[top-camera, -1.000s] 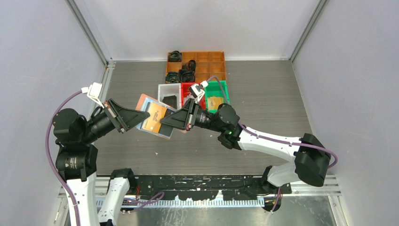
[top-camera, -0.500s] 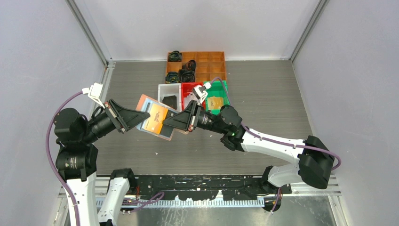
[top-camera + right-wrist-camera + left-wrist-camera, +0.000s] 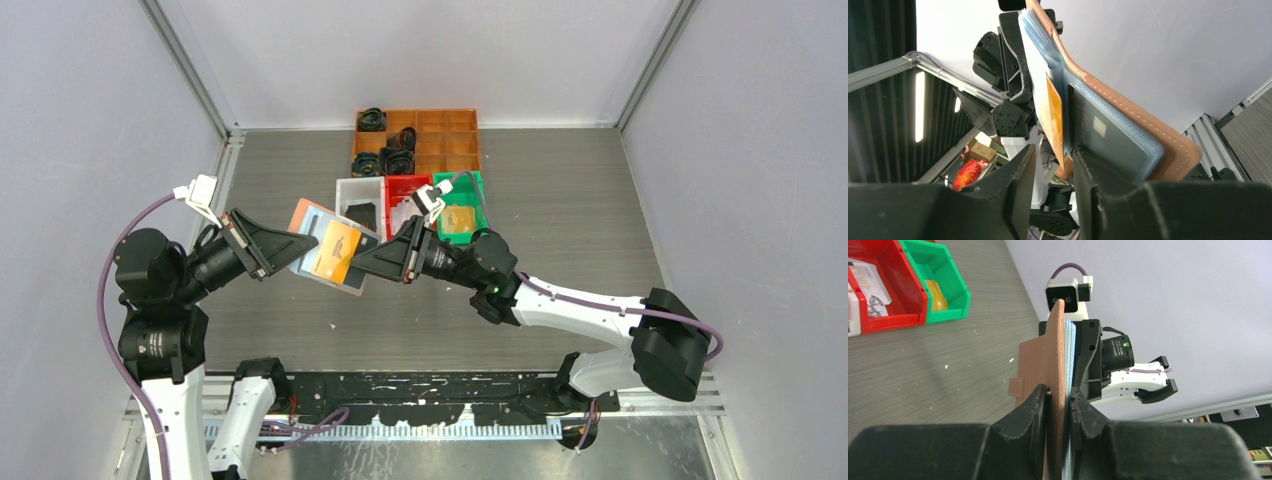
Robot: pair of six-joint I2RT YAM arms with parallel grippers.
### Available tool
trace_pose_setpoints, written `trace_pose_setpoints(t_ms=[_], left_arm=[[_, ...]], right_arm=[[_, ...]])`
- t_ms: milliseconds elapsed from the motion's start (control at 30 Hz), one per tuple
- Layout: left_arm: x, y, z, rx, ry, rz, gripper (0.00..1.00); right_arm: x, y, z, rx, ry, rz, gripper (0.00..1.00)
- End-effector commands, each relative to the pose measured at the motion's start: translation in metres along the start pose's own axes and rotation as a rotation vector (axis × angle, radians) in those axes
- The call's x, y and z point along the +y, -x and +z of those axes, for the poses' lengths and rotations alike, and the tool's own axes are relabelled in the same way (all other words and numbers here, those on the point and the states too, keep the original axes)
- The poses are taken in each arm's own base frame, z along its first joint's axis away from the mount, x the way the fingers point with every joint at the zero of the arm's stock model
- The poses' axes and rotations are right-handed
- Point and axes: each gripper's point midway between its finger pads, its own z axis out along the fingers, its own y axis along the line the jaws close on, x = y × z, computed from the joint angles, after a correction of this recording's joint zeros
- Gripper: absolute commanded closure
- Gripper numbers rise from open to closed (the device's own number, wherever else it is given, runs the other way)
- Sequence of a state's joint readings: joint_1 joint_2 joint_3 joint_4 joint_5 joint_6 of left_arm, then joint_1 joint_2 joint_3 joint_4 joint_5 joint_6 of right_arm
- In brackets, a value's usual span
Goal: Take the credit cards out of the card holder
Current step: Remove the credit card from the card holder, then place the credit card in the storage box.
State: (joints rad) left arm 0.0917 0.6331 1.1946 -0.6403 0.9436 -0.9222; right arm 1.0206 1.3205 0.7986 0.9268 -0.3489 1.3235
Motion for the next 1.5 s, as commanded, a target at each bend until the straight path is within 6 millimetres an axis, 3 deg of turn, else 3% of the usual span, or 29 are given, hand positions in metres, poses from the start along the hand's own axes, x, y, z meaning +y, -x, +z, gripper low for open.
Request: trace_pose_setpoints(t_ms=[0, 233, 500, 567, 667, 867, 1067, 1167, 1367, 1467], left_arm=[[-0.023, 0.011, -0.003, -0.036, -0.055, 0.068, 1.0], [-0.023, 0.011, -0.003, -0.032, -0.058, 0.062, 1.0], [-0.022, 0.011, -0.003, -0.033, -0.05, 0.087, 1.0], [-0.02, 0.013, -0.002, -0.037, -0.042, 0.091, 1.0], [-0.016, 0.016, -0.001, -0.053, -0.03, 0.096, 1.0], [-0.017, 0.024, 0.002, -0.067, -0.022, 0.126, 1.0], [-0.006, 0.024, 0.002, -0.073, 0.009, 0.154, 1.0], [-0.003, 0.024, 0.002, -0.073, 0.02, 0.169, 1.0], [-0.004, 0.019, -0.002, -0.061, 0.023, 0.231, 1.0], [-0.002, 0.015, -0.004, -0.055, 0.029, 0.249, 1.0]], right_arm=[[0.041, 0.011, 0.01, -0.026, 0.121, -0.037, 0.57], [0.044, 0.013, 0.018, -0.025, 0.132, -0.032, 0.58], [0.037, 0.013, 0.013, -0.038, 0.11, -0.029, 0.93], [0.032, 0.011, 0.007, -0.038, 0.092, -0.035, 0.98], [0.028, 0.012, -0.005, -0.054, 0.066, -0.041, 0.99], [0.023, 0.033, -0.04, -0.104, -0.027, -0.077, 0.99], [-0.007, 0.079, -0.093, -0.179, -0.315, -0.148, 0.99], [-0.025, 0.098, -0.118, -0.192, -0.498, -0.208, 1.0], [-0.088, 0.136, -0.171, -0.176, -0.944, -0.235, 0.99], [-0.109, 0.161, -0.186, -0.184, -1.1, -0.29, 0.99]])
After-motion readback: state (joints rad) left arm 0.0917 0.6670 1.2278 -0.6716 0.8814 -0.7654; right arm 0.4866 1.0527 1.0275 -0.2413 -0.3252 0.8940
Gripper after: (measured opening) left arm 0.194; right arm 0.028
